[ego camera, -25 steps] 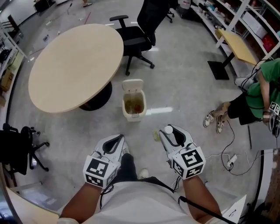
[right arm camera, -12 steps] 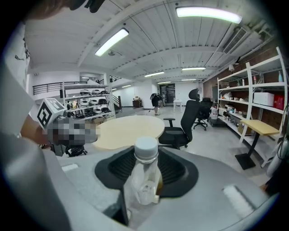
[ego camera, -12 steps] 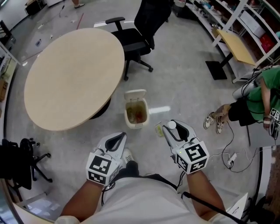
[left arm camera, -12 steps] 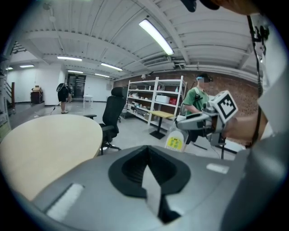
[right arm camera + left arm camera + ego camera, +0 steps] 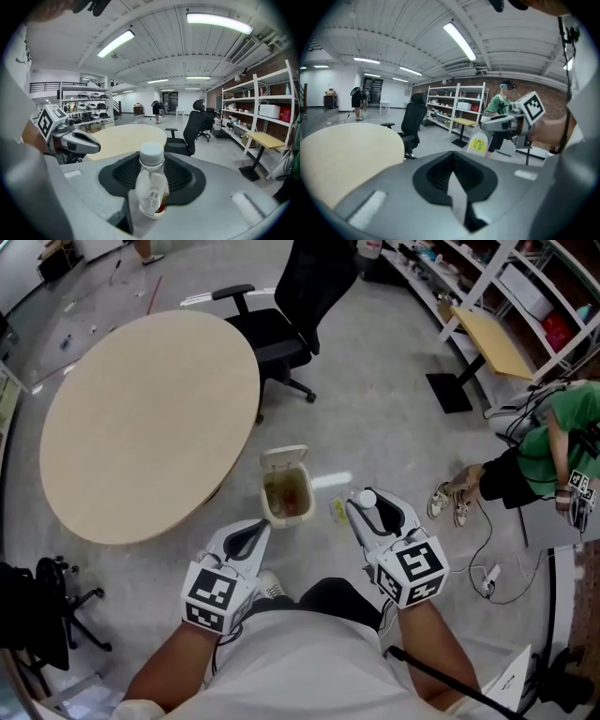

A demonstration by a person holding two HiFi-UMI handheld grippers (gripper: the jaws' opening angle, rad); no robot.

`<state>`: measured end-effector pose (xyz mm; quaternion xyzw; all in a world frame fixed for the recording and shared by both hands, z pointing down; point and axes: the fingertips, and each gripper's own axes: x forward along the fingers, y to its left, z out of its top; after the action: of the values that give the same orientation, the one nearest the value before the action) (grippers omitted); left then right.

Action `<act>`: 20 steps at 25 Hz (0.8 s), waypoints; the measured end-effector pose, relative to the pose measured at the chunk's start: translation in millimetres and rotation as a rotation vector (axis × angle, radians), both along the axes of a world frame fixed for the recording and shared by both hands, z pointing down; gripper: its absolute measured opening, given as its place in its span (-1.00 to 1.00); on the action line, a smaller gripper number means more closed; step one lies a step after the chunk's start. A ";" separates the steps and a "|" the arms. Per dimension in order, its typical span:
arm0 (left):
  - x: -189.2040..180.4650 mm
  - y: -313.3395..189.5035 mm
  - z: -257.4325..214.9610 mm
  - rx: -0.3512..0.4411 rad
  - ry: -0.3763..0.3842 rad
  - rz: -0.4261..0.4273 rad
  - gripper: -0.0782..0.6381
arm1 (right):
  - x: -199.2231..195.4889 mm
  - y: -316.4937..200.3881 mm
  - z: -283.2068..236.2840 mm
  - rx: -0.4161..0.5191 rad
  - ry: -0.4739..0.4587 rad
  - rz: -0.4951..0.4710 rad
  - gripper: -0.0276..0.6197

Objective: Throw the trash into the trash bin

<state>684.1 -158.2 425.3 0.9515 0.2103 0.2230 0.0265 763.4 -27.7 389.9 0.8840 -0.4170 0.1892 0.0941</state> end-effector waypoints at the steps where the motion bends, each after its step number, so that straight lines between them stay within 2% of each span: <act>1: 0.4 -1.9 -0.6 0.003 -0.001 0.001 -0.76 | 0.3 -2.0 1.2 -0.002 -0.001 -0.002 -0.44; 6: 3.9 -11.8 7.1 -0.003 -0.006 -0.017 -0.76 | 3.6 -8.3 12.7 0.002 -0.023 0.003 -0.44; 14: 7.8 -6.7 19.0 -0.016 -0.029 -0.069 -0.76 | 14.7 -13.7 35.0 -0.014 -0.059 -0.046 -0.44; 20: 12.4 -8.8 49.7 0.006 -0.109 -0.091 -0.76 | 30.5 -27.5 74.3 -0.012 -0.125 -0.070 -0.44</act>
<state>696.5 -167.0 475.0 0.9466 0.1645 0.2738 0.0449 793.9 -55.1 464.1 0.8549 -0.4514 0.2430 0.0798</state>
